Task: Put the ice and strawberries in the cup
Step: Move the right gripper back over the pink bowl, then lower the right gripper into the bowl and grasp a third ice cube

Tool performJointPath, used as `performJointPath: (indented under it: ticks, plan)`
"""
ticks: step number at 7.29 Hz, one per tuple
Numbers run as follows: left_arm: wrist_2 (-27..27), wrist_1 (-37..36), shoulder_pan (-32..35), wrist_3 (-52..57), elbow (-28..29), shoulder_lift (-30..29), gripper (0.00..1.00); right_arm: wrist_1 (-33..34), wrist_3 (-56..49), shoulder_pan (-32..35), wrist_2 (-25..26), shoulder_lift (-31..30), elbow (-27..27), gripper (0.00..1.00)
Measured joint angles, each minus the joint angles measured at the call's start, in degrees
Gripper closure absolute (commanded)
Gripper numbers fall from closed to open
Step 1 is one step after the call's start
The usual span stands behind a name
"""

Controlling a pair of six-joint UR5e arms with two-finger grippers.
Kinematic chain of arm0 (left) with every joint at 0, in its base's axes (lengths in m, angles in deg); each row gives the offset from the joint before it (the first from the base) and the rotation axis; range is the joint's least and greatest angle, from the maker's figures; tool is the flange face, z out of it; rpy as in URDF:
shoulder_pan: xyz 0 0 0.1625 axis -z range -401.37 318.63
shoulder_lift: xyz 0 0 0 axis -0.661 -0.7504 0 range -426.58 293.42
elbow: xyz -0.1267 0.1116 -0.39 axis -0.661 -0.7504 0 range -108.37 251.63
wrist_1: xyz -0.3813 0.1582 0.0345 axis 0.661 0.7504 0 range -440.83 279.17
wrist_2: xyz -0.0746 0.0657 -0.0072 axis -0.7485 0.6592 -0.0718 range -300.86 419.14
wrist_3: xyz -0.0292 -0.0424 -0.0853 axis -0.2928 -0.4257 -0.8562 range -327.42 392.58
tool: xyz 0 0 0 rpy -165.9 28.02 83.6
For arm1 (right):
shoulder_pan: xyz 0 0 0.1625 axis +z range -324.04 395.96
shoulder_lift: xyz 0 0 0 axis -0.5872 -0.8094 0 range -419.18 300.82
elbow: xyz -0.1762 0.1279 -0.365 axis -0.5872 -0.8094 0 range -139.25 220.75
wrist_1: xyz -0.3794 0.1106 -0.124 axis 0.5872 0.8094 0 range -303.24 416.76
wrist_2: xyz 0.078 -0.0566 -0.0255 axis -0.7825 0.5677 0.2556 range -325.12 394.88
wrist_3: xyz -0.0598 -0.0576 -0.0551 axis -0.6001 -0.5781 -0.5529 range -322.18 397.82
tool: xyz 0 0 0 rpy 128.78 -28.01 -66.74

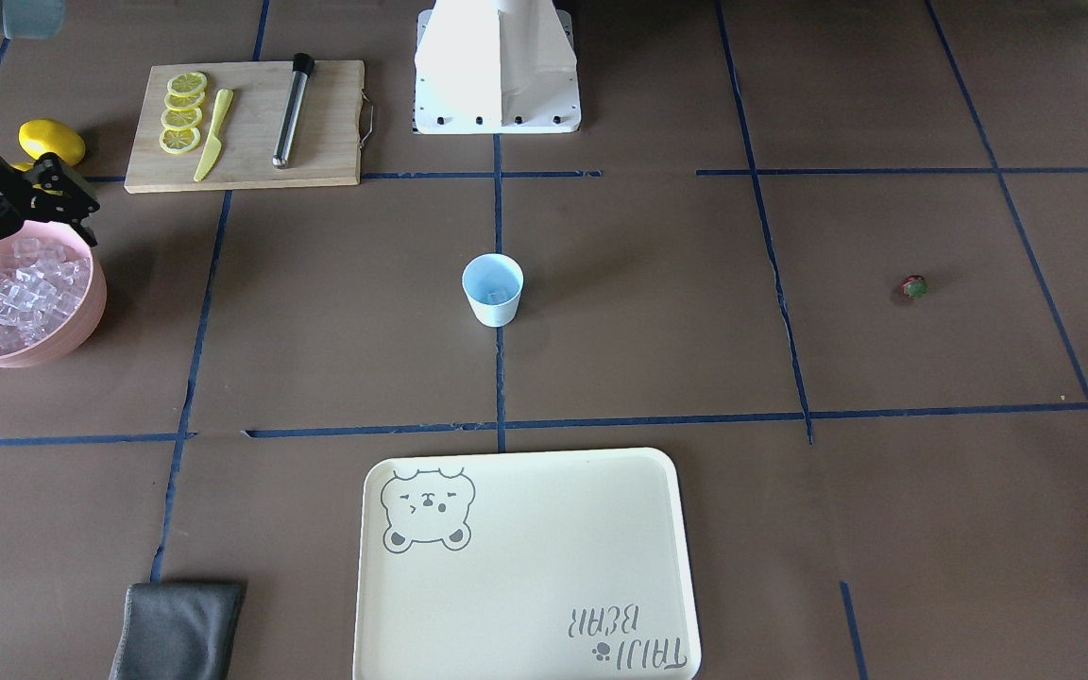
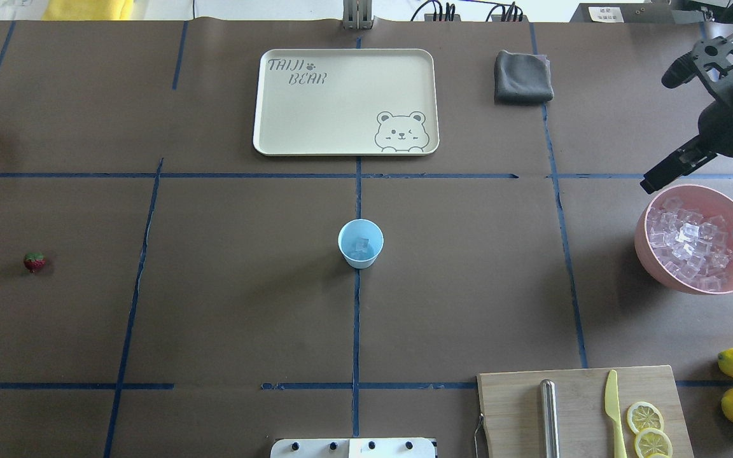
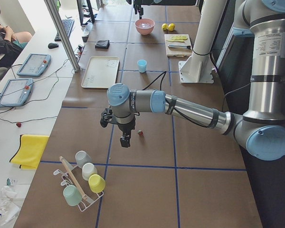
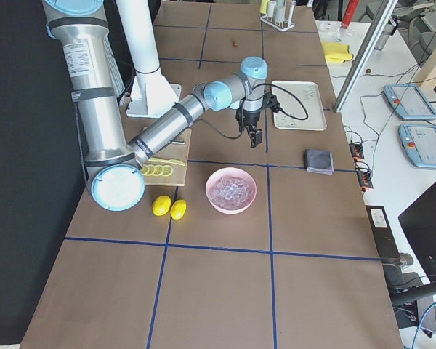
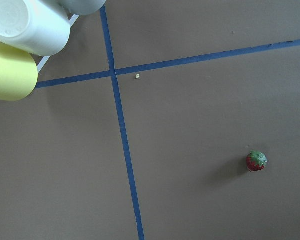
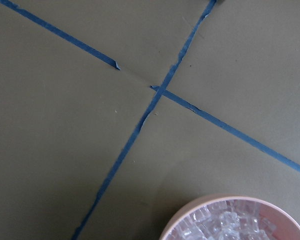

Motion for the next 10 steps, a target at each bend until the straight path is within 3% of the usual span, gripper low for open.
performJointPath:
  ticks: [2,4,10]
  plan:
    - [-0.01,0.01,-0.09,-0.02,0.00,0.00,0.00,-10.75,-1.97,1.04,-0.68,-7.27,-3.46,0.01]
    - [-0.01,0.01,-0.21,-0.04,0.00,0.00,0.00,-18.58,-1.44,1.14,-0.73,-9.62,-9.41,0.02]
    - [-0.01,0.01,-1.17,-0.06,0.07,0.00,0.00,-20.46,2.09,-1.23,-0.58,-9.72,-12.57,0.02]
